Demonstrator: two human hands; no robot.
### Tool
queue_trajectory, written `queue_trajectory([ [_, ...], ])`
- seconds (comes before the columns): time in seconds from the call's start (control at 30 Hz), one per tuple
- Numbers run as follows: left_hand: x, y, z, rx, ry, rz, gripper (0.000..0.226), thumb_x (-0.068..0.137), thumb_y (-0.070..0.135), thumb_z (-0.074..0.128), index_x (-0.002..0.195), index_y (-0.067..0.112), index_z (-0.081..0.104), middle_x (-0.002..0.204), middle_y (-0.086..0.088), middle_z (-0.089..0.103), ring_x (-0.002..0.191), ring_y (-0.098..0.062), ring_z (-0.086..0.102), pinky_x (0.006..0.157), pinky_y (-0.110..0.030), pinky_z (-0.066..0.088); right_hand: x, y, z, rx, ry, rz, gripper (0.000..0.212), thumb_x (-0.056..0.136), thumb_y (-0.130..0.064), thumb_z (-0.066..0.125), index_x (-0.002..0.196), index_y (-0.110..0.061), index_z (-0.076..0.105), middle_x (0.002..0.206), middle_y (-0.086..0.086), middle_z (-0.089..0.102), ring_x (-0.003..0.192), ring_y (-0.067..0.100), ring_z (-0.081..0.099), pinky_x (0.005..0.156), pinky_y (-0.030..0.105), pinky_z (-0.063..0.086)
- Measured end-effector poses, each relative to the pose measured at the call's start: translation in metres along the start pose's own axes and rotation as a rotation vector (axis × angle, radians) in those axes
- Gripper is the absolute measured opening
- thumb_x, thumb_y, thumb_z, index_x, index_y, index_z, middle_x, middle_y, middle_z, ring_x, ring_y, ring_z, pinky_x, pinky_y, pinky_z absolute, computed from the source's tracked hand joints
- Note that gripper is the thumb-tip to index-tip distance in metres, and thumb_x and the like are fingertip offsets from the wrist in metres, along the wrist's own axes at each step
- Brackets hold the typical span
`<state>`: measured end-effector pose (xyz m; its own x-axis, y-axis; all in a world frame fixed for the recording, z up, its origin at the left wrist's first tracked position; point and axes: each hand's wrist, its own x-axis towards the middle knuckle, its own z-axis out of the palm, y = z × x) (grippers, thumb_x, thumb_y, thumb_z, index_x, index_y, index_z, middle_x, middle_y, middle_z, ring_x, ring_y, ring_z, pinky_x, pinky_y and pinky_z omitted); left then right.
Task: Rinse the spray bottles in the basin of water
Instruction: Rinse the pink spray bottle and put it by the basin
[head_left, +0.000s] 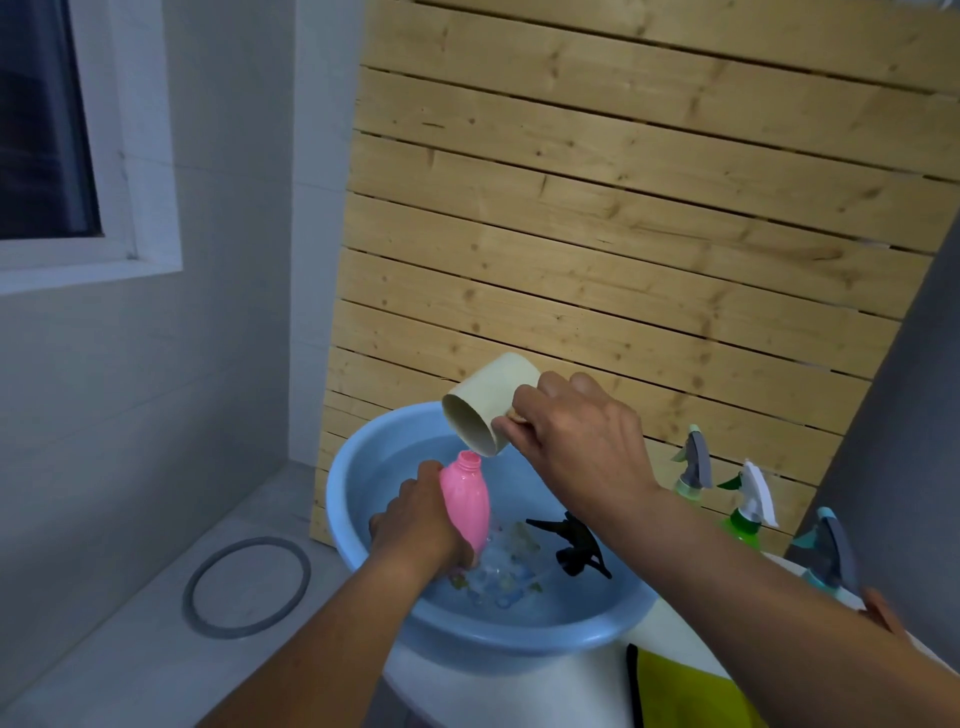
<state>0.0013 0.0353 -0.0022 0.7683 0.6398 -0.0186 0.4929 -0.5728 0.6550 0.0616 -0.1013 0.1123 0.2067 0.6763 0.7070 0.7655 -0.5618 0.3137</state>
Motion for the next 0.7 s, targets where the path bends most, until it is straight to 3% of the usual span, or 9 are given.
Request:
queue_trajectory([
  [0.1,-0.001,0.001,-0.001,-0.021,0.005,-0.007,0.089,0.050,0.027,0.089,0.117,0.031,0.031,0.109,0.003,0.051,0.096,-0.023,0.054,0.084,-0.041,0.049,-0.004,0.002,0.011,0.064,0.041,0.032,0.029,0.085,-0.039,0.071,0.070,-0.016,0.061,0.067,-0.001,0.054,0.062,0.019,0.047,0.047,0.022,0.019],
  [0.17,-0.002,0.001,-0.002,-0.049,0.008,-0.020,0.087,0.051,0.026,0.088,0.115,0.031,0.030,0.108,0.002,0.051,0.096,-0.023,0.055,0.086,-0.042,0.050,-0.006,0.007,0.027,0.188,0.044,0.171,0.029,0.088,-0.043,0.065,0.076,-0.017,0.060,0.073,-0.003,0.053,0.069,0.019,0.044,0.050,0.026,0.026],
  [0.27,-0.001,0.000,-0.001,-0.140,0.041,-0.049,0.088,0.052,0.026,0.088,0.120,0.028,0.032,0.109,0.000,0.050,0.103,-0.027,0.056,0.086,-0.044,0.052,-0.015,0.016,0.054,0.299,-0.056,0.402,0.031,0.091,-0.046,0.058,0.083,-0.017,0.057,0.082,-0.001,0.054,0.079,0.023,0.047,0.058,0.031,0.032],
  [0.33,0.000,-0.001,-0.002,-0.178,0.087,-0.062,0.089,0.053,0.026,0.089,0.123,0.026,0.033,0.110,-0.001,0.049,0.106,-0.029,0.055,0.086,-0.043,0.052,-0.024,0.019,0.071,0.295,-0.128,0.462,0.029,0.092,-0.044,0.057,0.084,-0.016,0.057,0.088,0.002,0.056,0.085,0.026,0.049,0.061,0.032,0.031],
  [0.53,0.002,-0.002,0.000,-0.155,0.127,-0.065,0.091,0.055,0.024,0.090,0.127,0.022,0.033,0.120,-0.003,0.044,0.114,-0.031,0.049,0.080,-0.036,0.045,-0.043,0.017,0.103,0.186,-0.324,0.437,0.024,0.096,-0.039,0.050,0.083,-0.018,0.050,0.090,0.001,0.049,0.094,0.025,0.047,0.058,0.031,0.030],
  [0.7,0.004,-0.003,0.004,-0.115,0.065,-0.058,0.095,0.056,0.026,0.091,0.128,0.025,0.029,0.108,0.003,0.032,0.115,-0.029,0.048,0.074,-0.033,0.040,-0.044,0.014,0.112,0.105,-0.480,0.342,0.025,0.099,-0.037,0.045,0.103,-0.016,0.058,0.104,0.005,0.055,0.102,0.027,0.048,0.065,0.032,0.032],
])
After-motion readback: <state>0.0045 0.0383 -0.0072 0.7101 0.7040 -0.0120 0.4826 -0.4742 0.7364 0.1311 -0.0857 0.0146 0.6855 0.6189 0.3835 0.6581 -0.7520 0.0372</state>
